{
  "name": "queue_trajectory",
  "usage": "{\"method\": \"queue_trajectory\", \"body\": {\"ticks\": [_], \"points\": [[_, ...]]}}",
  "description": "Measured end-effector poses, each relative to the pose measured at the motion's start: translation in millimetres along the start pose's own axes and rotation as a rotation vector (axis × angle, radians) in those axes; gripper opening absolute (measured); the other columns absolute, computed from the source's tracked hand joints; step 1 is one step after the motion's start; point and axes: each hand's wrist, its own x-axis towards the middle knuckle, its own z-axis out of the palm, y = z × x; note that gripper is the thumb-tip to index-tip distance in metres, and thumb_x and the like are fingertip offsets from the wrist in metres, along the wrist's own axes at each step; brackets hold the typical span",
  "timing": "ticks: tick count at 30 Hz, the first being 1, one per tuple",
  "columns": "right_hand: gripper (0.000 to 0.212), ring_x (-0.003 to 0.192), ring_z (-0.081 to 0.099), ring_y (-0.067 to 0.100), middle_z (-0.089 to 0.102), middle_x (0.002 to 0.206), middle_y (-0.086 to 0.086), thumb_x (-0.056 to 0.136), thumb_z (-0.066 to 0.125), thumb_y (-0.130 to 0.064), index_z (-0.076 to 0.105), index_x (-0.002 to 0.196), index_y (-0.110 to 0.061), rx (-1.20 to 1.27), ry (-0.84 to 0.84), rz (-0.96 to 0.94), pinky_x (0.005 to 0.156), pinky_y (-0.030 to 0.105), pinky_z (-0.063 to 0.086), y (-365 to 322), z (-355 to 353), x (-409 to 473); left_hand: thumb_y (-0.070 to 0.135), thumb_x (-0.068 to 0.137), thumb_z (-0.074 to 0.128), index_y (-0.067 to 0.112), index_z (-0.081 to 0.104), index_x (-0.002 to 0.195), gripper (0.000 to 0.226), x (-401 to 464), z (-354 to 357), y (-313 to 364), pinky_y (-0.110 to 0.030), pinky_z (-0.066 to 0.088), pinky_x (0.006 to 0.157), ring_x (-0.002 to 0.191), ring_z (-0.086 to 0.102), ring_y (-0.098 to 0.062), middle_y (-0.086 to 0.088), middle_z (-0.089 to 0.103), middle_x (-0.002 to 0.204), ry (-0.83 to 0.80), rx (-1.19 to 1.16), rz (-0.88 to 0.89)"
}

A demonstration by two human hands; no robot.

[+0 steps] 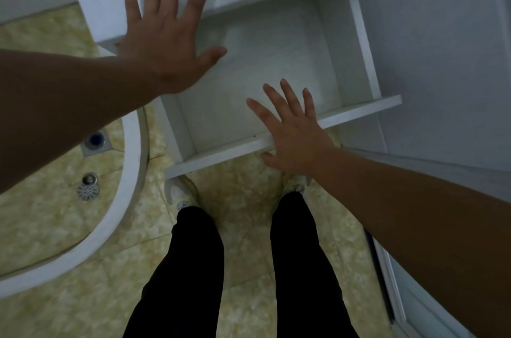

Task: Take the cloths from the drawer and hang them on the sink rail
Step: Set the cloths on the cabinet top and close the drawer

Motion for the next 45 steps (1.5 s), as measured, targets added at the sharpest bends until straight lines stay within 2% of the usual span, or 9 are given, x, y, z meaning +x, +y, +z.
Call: {"method": "queue_trajectory", "body": {"ticks": [8,12,18,25,29,36,39,41,45], "points": [[0.111,0.149,-0.020,0.033,-0.012,0.165,0.007,0.073,0.064,-0.063,-0.006,0.155,-0.035,0.011,0.028,-0.014,0.116,0.065,-0.008,4.4,-6.4,12.0,0.077,0.086,0.019,0.025,0.002,0.154,0.087,-27.3,18.3,14.1,-0.060,0.003,0.116,0.148,-0.007,-0.035,-0.015,0.000,0.162,-0.046,-0.010,0.021],[0.114,0.150,-0.016,0.033,-0.008,0.165,0.008,0.070,0.067,-0.066,-0.003,0.155,-0.036,0.001,0.061,0.005,0.116,0.065,-0.005,7.7,-8.8,16.7,0.076,0.086,0.021,0.026,0.002,0.154,0.086,-32.8,21.4,14.4,-0.059,0.002,0.116,0.148,-0.007,-0.035,-0.014,0.001,0.161,-0.054,-0.015,0.026],[0.117,0.150,-0.017,0.033,-0.010,0.165,0.010,0.071,0.068,-0.070,-0.007,0.154,-0.036,-0.026,0.117,-0.016,0.117,0.064,-0.006,13.3,-24.4,25.5,0.070,0.088,0.031,0.022,0.009,0.153,0.084,-31.5,15.8,0.4,-0.060,0.003,0.116,0.148,-0.002,-0.036,-0.018,0.006,0.160,0.019,-0.003,-0.053],[0.119,0.150,-0.019,0.033,-0.011,0.164,0.010,0.070,0.066,-0.074,-0.010,0.154,-0.038,-0.039,0.170,-0.033,0.117,0.062,-0.010,19.8,-32.3,41.2,0.076,0.087,0.008,0.024,-0.004,0.154,0.085,-10.6,29.2,-23.5,-0.059,0.001,0.116,0.148,-0.012,-0.032,-0.014,-0.006,0.162,-0.034,0.008,-0.126],[0.121,0.151,-0.014,0.034,-0.006,0.165,0.011,0.067,0.069,-0.073,-0.007,0.154,-0.037,-0.036,0.219,-0.011,0.117,0.063,-0.006,21.0,-32.9,51.1,0.077,0.088,0.006,0.027,-0.010,0.153,0.084,-3.4,38.7,-29.4,-0.059,-0.001,0.116,0.147,-0.015,-0.030,-0.011,-0.012,0.162,-0.054,-0.011,-0.126],[0.123,0.150,-0.015,0.035,-0.010,0.165,0.011,0.066,0.068,-0.074,-0.008,0.154,-0.036,-0.050,0.249,0.016,0.117,0.065,-0.002,26.4,-44.2,72.1,0.070,0.093,0.003,0.036,-0.006,0.153,0.070,-2.1,36.6,-40.6,-0.057,0.000,0.117,0.148,-0.013,-0.030,-0.011,-0.010,0.162,-0.031,-0.056,-0.093],[0.124,0.150,-0.016,0.034,-0.011,0.165,0.010,0.065,0.068,-0.075,-0.009,0.154,-0.037,-0.047,0.265,0.040,0.117,0.064,-0.003,27.6,-49.2,82.0,0.065,0.095,0.002,0.041,0.000,0.152,0.062,6.8,33.2,-50.1,-0.058,0.001,0.117,0.148,-0.010,-0.032,-0.011,-0.006,0.162,-0.012,-0.099,-0.167],[0.124,0.151,-0.015,0.034,-0.010,0.165,0.009,0.064,0.069,-0.075,-0.008,0.154,-0.037,-0.039,0.283,0.056,0.118,0.063,-0.004,28.3,-52.2,88.4,0.065,0.095,0.001,0.041,0.000,0.152,0.061,13.1,32.0,-56.0,-0.059,0.001,0.116,0.148,-0.009,-0.032,-0.009,-0.005,0.163,-0.009,-0.103,-0.215],[0.124,0.150,-0.016,0.033,-0.010,0.165,0.009,0.065,0.069,-0.074,-0.007,0.155,-0.036,-0.023,0.317,0.070,0.117,0.064,-0.003,30.5,-58.6,100.1,0.066,0.095,0.000,0.041,-0.004,0.151,0.062,17.2,32.3,-60.6,-0.060,0.001,0.116,0.148,-0.011,-0.032,-0.009,-0.007,0.162,-0.018,-0.059,-0.201]]}}
